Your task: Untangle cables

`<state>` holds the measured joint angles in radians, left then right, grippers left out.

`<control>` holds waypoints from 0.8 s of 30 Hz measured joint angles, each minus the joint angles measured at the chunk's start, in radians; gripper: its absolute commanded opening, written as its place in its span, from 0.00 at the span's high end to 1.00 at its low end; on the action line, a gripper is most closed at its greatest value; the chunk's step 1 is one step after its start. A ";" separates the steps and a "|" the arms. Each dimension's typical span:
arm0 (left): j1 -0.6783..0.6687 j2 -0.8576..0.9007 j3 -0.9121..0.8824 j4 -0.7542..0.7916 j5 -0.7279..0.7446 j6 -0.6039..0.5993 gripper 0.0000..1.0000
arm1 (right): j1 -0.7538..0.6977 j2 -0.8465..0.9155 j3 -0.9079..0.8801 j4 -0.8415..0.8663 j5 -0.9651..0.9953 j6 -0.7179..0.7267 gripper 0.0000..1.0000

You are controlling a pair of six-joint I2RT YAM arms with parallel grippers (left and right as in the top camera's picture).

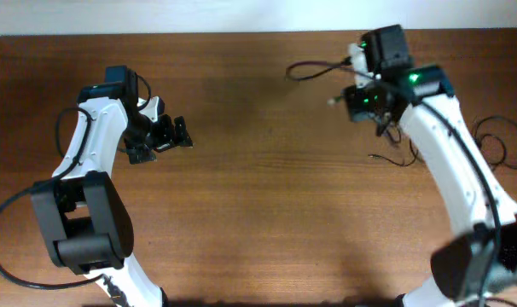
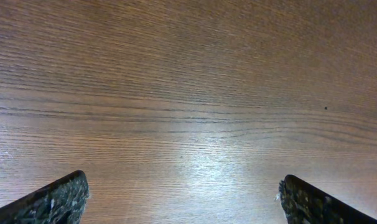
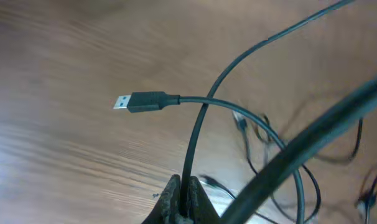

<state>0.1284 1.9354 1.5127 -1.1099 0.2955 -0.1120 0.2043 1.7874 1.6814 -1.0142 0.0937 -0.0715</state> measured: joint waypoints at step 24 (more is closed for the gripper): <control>0.000 0.000 0.000 0.000 0.000 0.000 0.01 | -0.159 0.183 0.000 -0.137 -0.190 -0.002 0.86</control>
<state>0.1284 1.9354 1.5127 -1.1099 0.2955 -0.1120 0.0456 1.9705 1.6814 -1.1511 -0.0963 -0.0731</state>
